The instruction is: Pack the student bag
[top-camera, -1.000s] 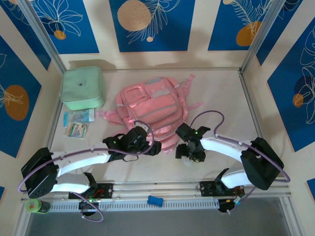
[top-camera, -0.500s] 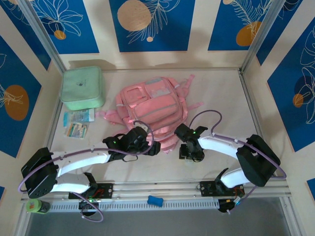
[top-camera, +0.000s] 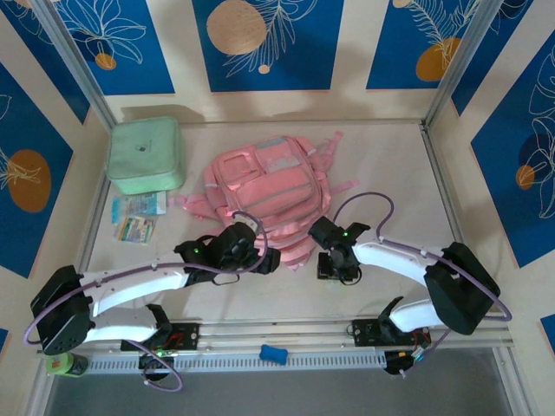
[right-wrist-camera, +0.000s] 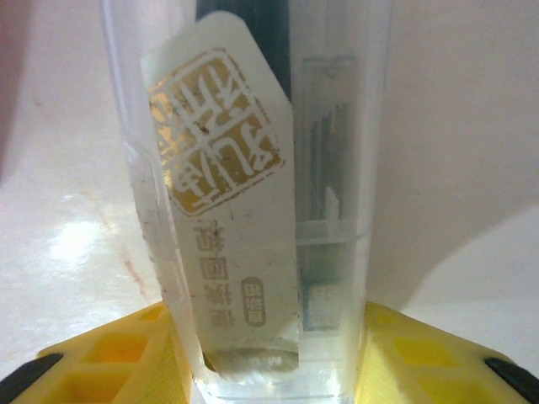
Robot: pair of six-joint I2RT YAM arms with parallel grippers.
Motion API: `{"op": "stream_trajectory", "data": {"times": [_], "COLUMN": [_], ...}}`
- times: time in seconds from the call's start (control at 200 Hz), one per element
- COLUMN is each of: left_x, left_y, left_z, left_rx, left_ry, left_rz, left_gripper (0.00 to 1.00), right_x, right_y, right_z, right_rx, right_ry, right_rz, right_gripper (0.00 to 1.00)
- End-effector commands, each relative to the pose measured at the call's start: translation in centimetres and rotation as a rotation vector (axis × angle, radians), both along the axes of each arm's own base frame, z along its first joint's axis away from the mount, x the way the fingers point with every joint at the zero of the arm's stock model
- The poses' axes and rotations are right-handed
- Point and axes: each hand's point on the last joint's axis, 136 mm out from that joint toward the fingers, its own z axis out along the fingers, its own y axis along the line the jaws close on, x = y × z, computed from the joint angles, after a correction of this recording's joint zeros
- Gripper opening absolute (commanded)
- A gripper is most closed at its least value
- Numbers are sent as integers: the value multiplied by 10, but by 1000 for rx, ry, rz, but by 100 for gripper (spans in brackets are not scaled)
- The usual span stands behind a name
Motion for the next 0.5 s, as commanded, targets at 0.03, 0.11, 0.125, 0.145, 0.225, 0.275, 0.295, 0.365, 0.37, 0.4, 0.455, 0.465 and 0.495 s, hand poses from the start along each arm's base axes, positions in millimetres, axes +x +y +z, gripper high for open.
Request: {"op": "stream_trajectory", "data": {"times": [0.03, 0.11, 0.125, 0.145, 0.225, 0.275, 0.295, 0.365, 0.37, 0.4, 0.455, 0.465, 0.495], "left_x": [15, 31, 34, 39, 54, 62, 66, 76, 77, 83, 94, 97, 102], "left_y": [19, 33, 35, 38, 41, 39, 37, 28, 28, 25, 23, 22, 20], "left_z": [36, 50, 53, 55, 62, 64, 65, 66, 66, 68, 73, 74, 75], "left_rx": [126, 205, 218, 231, 284, 325, 339, 380, 380, 386, 380, 376, 365], "left_ry": [-150, -207, -214, -220, -251, -286, -302, -362, -367, -392, -415, -414, -407], "left_rz": [-28, -15, -11, -10, -38, -78, -94, -172, -177, -188, -190, -191, -200], "left_gripper": [100, 100, 99, 99, 99, 99, 99, 99, 99, 99, 99, 99, 99], "right_x": [-3, -4, -5, -5, -2, 1, 2, 4, 4, 5, 6, 7, 7], "right_y": [-2, -10, -10, -10, -7, -5, -5, -6, -6, -6, -4, -3, -2], "right_z": [21, 31, 33, 36, 48, 56, 59, 66, 66, 69, 73, 74, 76], "right_rx": [49, 62, 69, 86, 159, 200, 212, 236, 238, 248, 270, 275, 283], "right_ry": [-17, -28, -28, -35, -58, -73, -78, -88, -88, -88, -89, -91, -89], "right_rz": [5, -30, -33, -37, -38, -35, -34, -37, -37, -36, -28, -25, -18], "right_gripper": [42, 43, 42, 43, 43, 43, 43, 43, 43, 43, 43, 43, 43]}}
